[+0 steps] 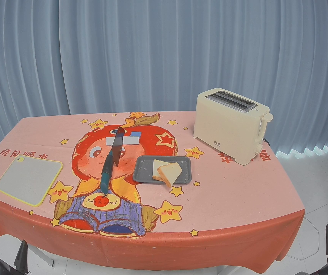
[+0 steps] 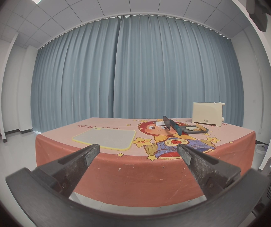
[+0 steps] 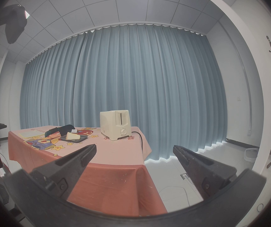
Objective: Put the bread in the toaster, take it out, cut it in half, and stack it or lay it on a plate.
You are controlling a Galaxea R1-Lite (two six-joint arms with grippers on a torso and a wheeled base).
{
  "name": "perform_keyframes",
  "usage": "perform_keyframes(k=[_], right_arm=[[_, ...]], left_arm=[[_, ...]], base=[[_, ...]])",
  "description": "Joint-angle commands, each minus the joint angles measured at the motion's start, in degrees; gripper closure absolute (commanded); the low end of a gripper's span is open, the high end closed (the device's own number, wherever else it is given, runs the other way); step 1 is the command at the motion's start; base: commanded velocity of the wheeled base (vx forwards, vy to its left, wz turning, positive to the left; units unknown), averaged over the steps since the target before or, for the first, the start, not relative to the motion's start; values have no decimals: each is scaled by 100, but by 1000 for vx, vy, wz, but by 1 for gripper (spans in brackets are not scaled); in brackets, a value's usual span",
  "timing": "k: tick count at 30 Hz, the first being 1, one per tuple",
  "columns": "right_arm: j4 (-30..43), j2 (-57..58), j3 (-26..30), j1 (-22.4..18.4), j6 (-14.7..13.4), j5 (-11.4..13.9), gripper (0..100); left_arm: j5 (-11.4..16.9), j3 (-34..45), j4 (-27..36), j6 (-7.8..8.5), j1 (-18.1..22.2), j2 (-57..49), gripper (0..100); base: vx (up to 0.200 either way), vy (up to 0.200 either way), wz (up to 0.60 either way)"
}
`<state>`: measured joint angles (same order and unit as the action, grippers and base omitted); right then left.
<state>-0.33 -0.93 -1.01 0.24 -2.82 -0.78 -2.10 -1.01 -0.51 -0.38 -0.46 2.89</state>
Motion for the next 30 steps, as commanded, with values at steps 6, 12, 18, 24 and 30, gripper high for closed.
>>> perform_keyframes(k=[6,12,18,24,30], right_arm=[[-2,93,101,2,0,-1,0],[7,93,101,2,18,-1,0],[7,93,101,11,9,-45,0],[7,93,101,2,18,-19,0],[15,93,101,2,18,-27,0]], left_arm=[[16,101,7,3,29,-183,0],[16,101,16,-6,29,-183,0],[16,101,16,-6,29,-183,0],[16,101,7,-6,29,-183,0],[16,101,7,-15,29,-183,0]], base=[[0,0,0],[0,0,0],[0,0,0],[0,0,0],[0,0,0]])
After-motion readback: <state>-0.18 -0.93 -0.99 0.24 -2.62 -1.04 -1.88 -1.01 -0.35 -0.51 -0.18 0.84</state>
